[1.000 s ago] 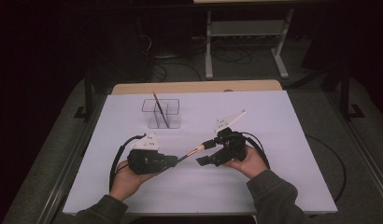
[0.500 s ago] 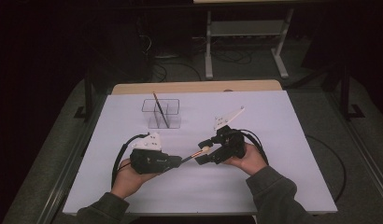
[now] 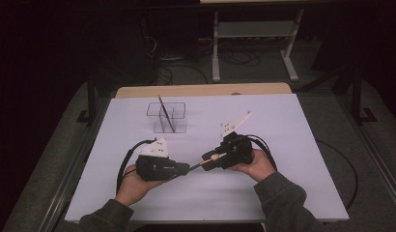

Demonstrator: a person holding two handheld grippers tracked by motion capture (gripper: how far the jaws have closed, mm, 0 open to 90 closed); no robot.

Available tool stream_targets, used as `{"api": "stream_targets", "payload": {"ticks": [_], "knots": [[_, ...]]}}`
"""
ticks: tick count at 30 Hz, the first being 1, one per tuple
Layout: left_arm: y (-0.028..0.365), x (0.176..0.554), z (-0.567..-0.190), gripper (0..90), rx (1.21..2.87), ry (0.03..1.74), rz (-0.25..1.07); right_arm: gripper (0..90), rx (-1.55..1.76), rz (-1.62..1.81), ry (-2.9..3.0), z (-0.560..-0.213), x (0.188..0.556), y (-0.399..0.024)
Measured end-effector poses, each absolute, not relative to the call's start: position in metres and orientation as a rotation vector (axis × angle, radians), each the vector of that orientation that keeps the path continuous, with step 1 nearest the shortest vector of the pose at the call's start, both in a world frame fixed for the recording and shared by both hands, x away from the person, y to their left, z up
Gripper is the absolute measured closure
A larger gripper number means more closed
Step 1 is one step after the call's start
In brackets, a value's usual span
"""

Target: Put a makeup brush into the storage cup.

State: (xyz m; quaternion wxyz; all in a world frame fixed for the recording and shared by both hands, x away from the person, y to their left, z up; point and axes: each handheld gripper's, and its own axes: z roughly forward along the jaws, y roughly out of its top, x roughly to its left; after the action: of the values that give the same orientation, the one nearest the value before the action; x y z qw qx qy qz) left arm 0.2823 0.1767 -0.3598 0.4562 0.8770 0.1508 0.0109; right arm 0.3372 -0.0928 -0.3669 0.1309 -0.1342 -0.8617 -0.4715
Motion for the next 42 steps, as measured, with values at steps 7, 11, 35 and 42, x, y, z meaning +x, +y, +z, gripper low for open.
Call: {"api": "stream_targets", "payload": {"ticks": [7,11,35,42], "knots": [[0.176,0.282,-0.36,83.7,2.164,0.368,0.025,65.8,-0.383,-1.371,-2.489,-0.367,0.338,-0.095],[0.176,0.283,-0.36,83.7,2.167,0.358,0.028,68.2,-0.379,-1.379,-2.458,-0.368,0.339,-0.095],[0.164,0.285,-0.364,73.4,2.249,0.347,-0.017,80.8,-0.319,-1.374,-2.491,-0.353,0.337,-0.088],[0.16,0.285,-0.366,79.5,2.278,0.352,-0.01,80.9,-0.253,-1.325,-2.575,-0.34,0.333,-0.083]]}}
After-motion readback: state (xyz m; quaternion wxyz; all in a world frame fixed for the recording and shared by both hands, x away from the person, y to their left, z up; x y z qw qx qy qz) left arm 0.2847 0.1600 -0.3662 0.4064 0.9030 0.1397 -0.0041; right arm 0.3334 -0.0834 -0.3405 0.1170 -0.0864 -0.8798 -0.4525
